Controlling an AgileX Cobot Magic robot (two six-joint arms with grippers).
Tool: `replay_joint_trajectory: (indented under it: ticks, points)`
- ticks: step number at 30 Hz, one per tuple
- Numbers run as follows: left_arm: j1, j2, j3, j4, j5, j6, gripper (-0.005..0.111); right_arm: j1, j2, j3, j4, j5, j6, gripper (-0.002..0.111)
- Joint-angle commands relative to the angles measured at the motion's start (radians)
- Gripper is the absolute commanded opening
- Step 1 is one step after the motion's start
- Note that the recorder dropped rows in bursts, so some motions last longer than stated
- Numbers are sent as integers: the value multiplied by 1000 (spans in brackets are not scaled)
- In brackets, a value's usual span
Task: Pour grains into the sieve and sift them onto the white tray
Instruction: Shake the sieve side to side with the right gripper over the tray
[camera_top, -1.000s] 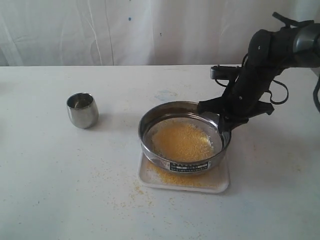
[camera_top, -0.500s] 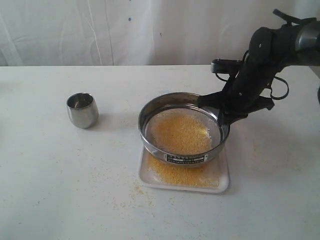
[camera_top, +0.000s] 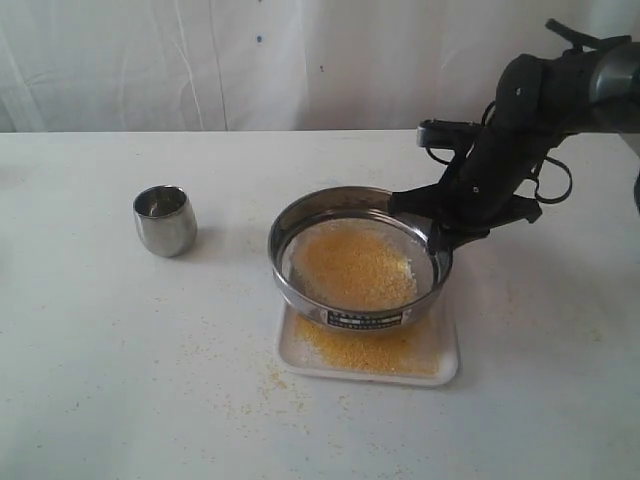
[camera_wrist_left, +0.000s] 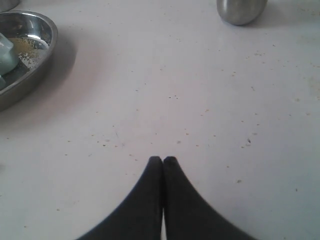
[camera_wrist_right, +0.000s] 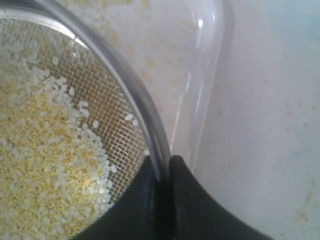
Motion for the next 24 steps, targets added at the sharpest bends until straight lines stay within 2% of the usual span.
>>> replay_joint_trajectory:
  ticks: [1,3,7,14,18,20,22,24]
  points:
    - [4,-4,3,-4,24,2,0,-8,-21,-11,69,81,53,0]
    - [4,-4,3,-4,24,2,0,0,-22,-6,63,157,29,0]
    - [4,-4,3,-4,24,2,0,-2,-18,-6,60,39,-7,0]
    - [-7,-4,3,-4,24,2,0,-2,-16,-6,56,-27,16,0]
    - [-42,-4,3,-4,24,2,0,-2,-19,-8,58,94,9,0]
    - [-54,-4,3,-4,24,2,0,-2,-17,-8,51,38,-7,0]
    - [-54,-4,3,-4,24,2,0,-2,-17,-8,36,-95,-7,0]
    - [-54,-4,3,-4,24,2,0,-2,-17,-8,38,-90,-7,0]
